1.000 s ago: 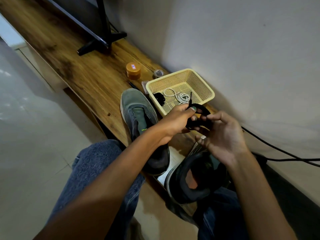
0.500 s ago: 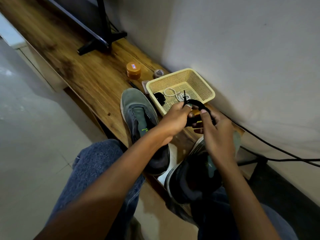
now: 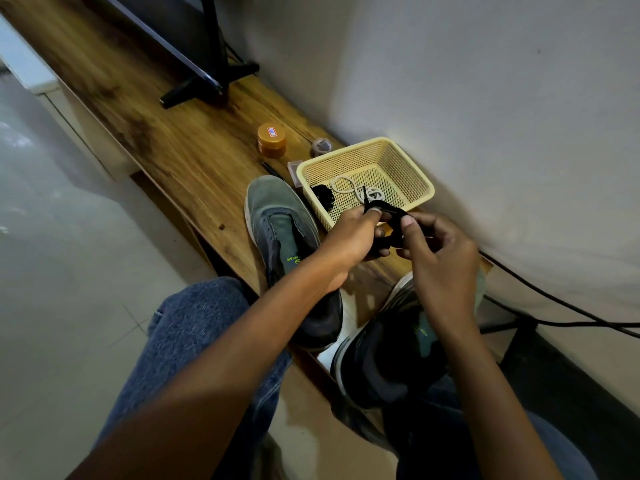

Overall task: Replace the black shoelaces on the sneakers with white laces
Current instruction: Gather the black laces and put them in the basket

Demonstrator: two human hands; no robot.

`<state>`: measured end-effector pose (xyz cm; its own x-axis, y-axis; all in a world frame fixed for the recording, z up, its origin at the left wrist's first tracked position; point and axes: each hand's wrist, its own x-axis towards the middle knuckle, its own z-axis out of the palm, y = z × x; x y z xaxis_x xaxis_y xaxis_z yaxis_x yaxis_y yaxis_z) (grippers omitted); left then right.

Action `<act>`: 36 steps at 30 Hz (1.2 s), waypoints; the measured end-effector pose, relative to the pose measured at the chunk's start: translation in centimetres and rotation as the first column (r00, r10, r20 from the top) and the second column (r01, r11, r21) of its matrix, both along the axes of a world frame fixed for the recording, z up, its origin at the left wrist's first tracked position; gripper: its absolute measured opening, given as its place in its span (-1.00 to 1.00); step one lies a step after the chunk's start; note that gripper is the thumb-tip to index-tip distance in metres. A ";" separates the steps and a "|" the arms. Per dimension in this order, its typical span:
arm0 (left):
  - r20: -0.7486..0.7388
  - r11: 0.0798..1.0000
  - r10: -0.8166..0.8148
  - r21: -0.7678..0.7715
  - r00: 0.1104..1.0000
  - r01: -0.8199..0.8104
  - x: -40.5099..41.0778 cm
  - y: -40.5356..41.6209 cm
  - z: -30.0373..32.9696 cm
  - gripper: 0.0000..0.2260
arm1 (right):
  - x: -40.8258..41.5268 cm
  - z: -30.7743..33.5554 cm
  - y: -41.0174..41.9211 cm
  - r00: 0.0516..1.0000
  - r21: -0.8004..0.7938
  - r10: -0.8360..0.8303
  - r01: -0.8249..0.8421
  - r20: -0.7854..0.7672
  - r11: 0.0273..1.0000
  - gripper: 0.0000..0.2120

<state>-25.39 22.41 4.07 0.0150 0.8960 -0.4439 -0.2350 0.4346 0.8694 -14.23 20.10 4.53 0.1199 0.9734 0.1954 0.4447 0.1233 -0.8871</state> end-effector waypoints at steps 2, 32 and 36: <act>0.011 1.000 0.002 -0.006 1.000 -0.002 0.0 0.0 0.1 -0.77 | 0.0 0.0 0.1 0.995 -0.065 -0.013 0.007 -0.097 0.998 -0.89; 0.010 0.989 0.142 -0.033 0.990 -0.142 -0.2 0.3 -0.1 -0.80 | 0.9 -0.4 1.0 0.987 -0.154 -0.153 0.144 -0.049 0.978 -0.55; 0.001 0.997 0.074 -0.035 0.997 -0.074 -0.1 0.1 0.0 -0.81 | 0.9 0.2 1.1 0.798 -0.440 -0.302 0.051 -0.522 0.896 -0.66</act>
<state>-25.49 22.46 4.10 -0.0497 0.8786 -0.4749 -0.2694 0.4461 0.8535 -13.33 21.20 4.74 0.2627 0.8997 -0.3486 -0.1717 -0.3119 -0.9345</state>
